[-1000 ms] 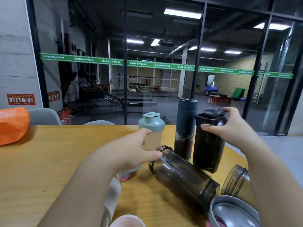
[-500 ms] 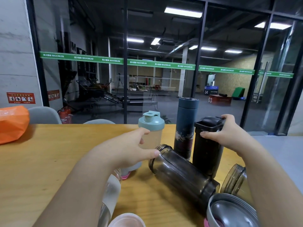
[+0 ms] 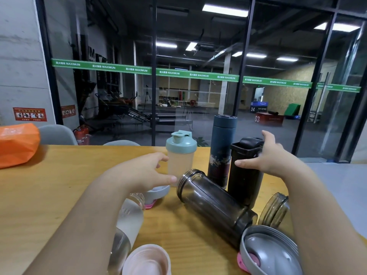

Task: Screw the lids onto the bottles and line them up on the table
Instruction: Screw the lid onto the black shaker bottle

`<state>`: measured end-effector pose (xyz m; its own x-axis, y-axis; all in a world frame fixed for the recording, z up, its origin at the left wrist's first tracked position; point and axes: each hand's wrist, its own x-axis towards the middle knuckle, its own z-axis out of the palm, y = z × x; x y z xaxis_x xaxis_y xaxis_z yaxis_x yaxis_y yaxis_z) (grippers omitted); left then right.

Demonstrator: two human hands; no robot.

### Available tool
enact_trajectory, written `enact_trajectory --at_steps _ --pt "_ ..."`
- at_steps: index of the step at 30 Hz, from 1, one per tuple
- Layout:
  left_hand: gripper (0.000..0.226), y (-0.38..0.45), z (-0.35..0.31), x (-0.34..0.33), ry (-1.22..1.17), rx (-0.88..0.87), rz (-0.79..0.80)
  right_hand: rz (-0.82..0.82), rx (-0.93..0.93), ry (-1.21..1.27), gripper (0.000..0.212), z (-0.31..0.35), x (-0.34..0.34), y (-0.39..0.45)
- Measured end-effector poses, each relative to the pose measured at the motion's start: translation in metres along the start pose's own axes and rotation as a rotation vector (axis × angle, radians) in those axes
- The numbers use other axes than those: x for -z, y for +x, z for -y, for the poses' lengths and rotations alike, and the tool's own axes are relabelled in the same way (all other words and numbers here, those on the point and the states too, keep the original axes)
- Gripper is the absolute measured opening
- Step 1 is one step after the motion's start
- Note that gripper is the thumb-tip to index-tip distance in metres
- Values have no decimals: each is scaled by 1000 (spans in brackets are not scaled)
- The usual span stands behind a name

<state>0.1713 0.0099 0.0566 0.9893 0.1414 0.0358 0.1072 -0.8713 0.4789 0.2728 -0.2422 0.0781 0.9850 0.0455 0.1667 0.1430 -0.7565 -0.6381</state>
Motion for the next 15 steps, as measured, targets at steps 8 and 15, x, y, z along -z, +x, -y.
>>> enact_trajectory --at_steps 8,15 --pt "69 3 7 -3 82 59 5 -46 218 -165 112 28 4 -21" --pt "70 1 2 -1 71 25 8 63 398 -185 112 52 -18 -39"
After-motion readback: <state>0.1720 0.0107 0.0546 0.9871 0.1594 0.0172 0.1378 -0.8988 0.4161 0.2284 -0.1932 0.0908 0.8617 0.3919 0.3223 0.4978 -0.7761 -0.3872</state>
